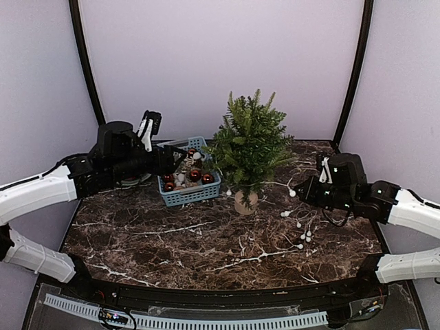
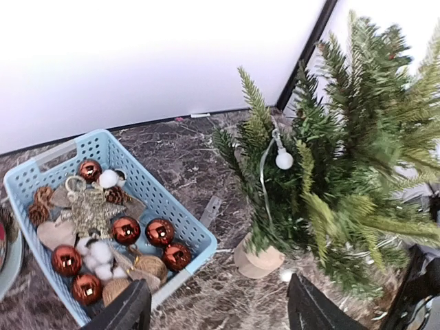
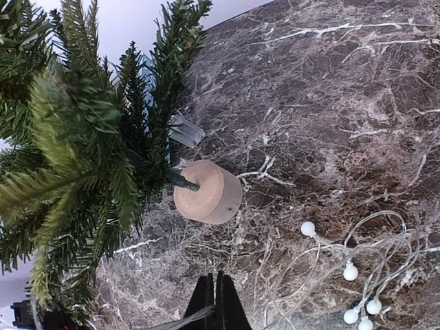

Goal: Decorate the small christmas tree
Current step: Wrap the side of the string light in the gap of the branches.

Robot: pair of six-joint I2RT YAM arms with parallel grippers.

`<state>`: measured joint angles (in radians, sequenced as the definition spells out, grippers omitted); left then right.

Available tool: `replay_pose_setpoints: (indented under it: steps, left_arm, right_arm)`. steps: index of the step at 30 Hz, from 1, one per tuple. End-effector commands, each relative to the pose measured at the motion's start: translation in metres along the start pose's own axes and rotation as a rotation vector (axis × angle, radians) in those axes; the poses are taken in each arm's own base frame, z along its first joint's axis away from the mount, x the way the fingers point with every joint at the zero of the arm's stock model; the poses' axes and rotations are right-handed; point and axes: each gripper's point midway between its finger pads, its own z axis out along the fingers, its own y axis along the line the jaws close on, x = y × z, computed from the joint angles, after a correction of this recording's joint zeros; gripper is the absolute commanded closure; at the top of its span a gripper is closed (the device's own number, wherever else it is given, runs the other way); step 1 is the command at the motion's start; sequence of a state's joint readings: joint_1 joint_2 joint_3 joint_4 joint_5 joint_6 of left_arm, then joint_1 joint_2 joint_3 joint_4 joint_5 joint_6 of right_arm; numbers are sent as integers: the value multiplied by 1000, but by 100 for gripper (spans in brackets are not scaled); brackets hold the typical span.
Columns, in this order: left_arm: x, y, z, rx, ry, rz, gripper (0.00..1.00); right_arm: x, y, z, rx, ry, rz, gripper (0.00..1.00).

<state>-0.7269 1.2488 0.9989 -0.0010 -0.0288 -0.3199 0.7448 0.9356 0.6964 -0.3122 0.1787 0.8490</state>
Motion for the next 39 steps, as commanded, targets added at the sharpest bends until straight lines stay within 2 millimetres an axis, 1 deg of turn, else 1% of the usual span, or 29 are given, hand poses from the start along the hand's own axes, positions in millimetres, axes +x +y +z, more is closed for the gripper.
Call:
replay_pose_setpoints:
  steps: [1,2,3,4,5,6,7,8,9,10,11,12,13,14,17,18,21,24,27,28,29,31,32,33,34,35,36,37,39]
  left_arm:
    - [24,-14,-25,-27,-40,-135,30]
    - [31,-32,-29,12,-33,-165,29]
    - [38,-35,-28,9,-33,-186,29]
    - [49,-50,-27,36,-11,-221,29]
    - [51,-56,-25,41,-19,-240,29]
    - [62,-71,-23,59,1,-260,29]
    - [61,-80,-21,79,-9,-276,29]
    - [71,-95,-16,97,12,-291,29]
    - [70,-104,-14,120,4,-306,28]
    - [80,-116,-7,133,28,-319,28]
    - [78,-125,-4,160,16,-335,27]
    - [85,-136,3,179,38,-340,26]
    - [83,-145,6,205,28,-351,25]
    - [87,-153,14,219,46,-356,24]
    - [89,-173,29,260,58,-364,21]
    - [91,-180,37,271,69,-363,19]
    - [96,-189,52,268,92,-361,15]
    - [108,-184,63,213,123,-353,11]
    - [118,-176,73,139,155,-338,10]
    - [126,-171,74,110,182,-328,12]
    - [128,-169,75,95,186,-331,14]
    - [135,-163,75,65,206,-324,30]
    - [135,-161,74,57,204,-322,36]
    - [136,-159,73,46,211,-314,48]
    - [134,-158,72,41,207,-312,54]
    - [135,-156,71,32,212,-305,64]
    - [131,-155,68,29,203,-301,69]
    - [133,-152,66,17,209,-291,76]
    - [130,-146,60,-2,205,-273,85]
  right_arm:
    - [-6,12,1,-71,-32,31,100]
    - [-6,12,2,-76,-32,32,100]
    - [-5,13,2,-77,-29,34,100]
    - [-5,13,2,-80,-30,35,100]
    - [-5,13,2,-82,-30,37,100]
    - [-5,14,2,-84,-31,38,100]
    - [-5,14,1,-86,-33,39,100]
    - [-5,14,0,-88,-35,40,100]
    - [-5,14,-1,-87,-36,40,100]
    - [-5,14,-2,-91,-39,41,100]
    - [-5,13,-2,-89,-41,42,100]
    - [-5,13,-3,-90,-43,42,100]
    - [-6,13,-4,-90,-45,42,100]
    - [-6,13,-5,-92,-46,43,100]
    - [-6,14,-6,-98,-49,43,100]
    - [-6,14,-7,-98,-49,43,100]
    - [-7,15,-7,-106,-54,45,100]
    - [-7,16,-8,-113,-57,46,100]
    - [-7,17,-8,-119,-57,45,100]
    - [-7,17,-8,-120,-58,44,100]
    - [-8,18,-8,-123,-59,44,100]
    - [-8,18,-8,-124,-61,41,100]
    - [-8,18,-8,-123,-63,38,100]
    - [-9,18,-9,-121,-65,34,100]
    - [-9,17,-9,-114,-65,30,100]
    - [-10,16,-10,-106,-66,24,100]
    - [-12,16,-11,-100,-73,17,100]
    - [-14,14,-13,-83,-80,8,100]
    - [-19,13,-17,-63,-92,-14,100]
